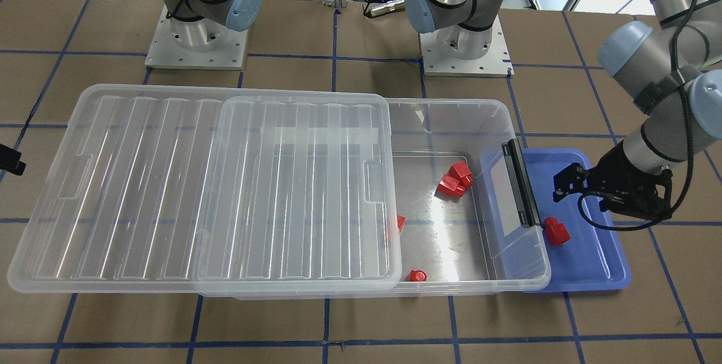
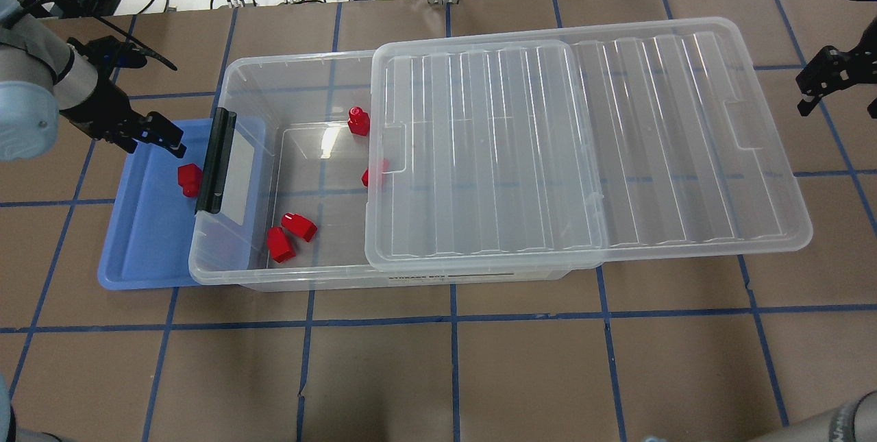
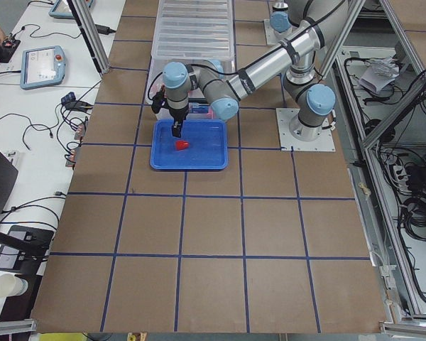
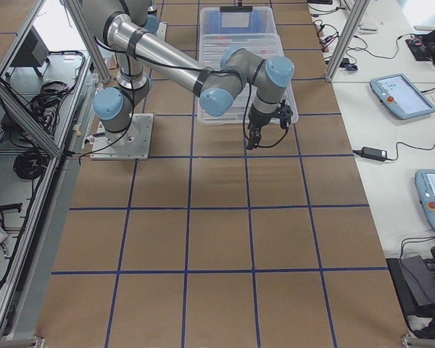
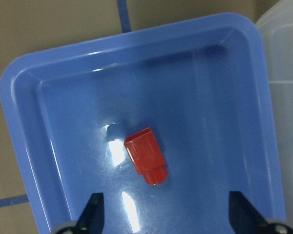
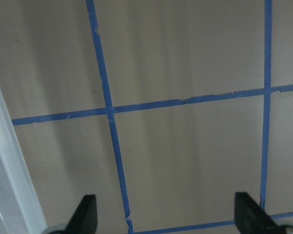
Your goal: Place red block in blue tray from box
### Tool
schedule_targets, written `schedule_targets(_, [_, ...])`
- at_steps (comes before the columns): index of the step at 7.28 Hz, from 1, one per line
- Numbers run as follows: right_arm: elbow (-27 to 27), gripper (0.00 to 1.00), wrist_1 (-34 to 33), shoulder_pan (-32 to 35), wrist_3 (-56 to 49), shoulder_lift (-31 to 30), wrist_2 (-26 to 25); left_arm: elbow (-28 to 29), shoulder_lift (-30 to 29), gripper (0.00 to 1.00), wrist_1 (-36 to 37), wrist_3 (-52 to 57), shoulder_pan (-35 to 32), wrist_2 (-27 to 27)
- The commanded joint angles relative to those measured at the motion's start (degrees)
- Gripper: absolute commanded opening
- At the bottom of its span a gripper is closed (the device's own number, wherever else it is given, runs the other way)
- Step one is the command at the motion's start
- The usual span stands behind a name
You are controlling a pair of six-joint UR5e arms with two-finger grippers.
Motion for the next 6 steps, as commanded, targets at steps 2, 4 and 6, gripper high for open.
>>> schedule_targets(2, [2.51,1.0,-1.64,2.03,0.67,0.16,-0.14,6.14,6.89,1.0,-12.88,-10.97,-9.02,1.38])
schedule_targets(4, [2.51,1.0,-1.64,3.44,0.5,-0.28,0.12,10.69,8.74,1.0,-14.74,-17.72,-20.79,7.43])
schedule_targets(6, [2.51,1.0,-1.64,5.02,1.54,-0.37,0.21,15.63,10.84,1.0,-23.33,-26.82,-27.33,7.73])
